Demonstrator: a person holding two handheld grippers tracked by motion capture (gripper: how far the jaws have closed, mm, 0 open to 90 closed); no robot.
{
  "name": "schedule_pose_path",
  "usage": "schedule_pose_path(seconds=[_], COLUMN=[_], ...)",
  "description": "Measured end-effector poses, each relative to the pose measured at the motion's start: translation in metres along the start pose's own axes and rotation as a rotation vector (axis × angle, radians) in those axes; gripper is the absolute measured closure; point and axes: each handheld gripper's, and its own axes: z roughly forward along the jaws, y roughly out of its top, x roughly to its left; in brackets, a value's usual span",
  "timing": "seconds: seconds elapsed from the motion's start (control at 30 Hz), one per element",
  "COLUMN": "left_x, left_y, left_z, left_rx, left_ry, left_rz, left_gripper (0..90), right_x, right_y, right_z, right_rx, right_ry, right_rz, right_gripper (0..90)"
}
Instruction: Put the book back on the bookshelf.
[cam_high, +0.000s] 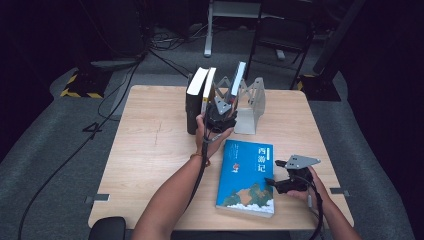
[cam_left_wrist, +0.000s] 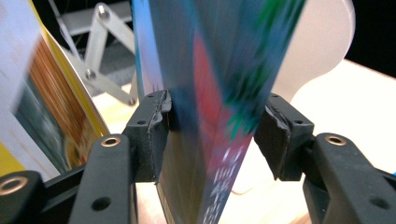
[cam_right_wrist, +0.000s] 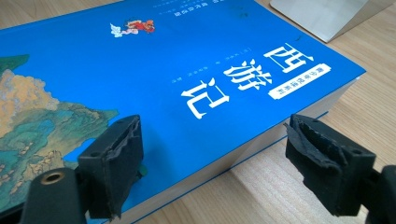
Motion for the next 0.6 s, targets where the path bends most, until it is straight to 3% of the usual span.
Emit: schedule_pose_path(seconds=[0.03,0.13,0.23,0.43,0.6], left_x=[0.001,-0.005,-0.005,-0.012,-0.016], left_y=[-0.001,0.0,0.0,0.002,0.002], left_z=[0.001,0.001,0.002,0.008,0.01], left_rx=[-0.002,-0.019,-0.041,-0.051,-0.073], left_ry=[-0.013,0.006,-0.022,-0.03,-0.014], left_rz=[-0.01,0.036,0.003,-0.006,-0.037], left_gripper=[54.0,61.0,70.7,71.3,69.7], right_x=[0.0,-0.001,-0.002,-0.002,-0.002], right_y=[0.0,-0.001,-0.001,-0.002,-0.002], right_z=[0.0,0.001,0.001,0.001,0.001], right_rx=[-0.001,-0.004,-0.004,-0.004,-0.006], right_ry=[0.0,0.01,0.019,0.02,0.022], right_rz=[0.002,0.015,0.024,0.025,0.025], right_gripper=[19.4,19.4,19.4,19.4,19.4])
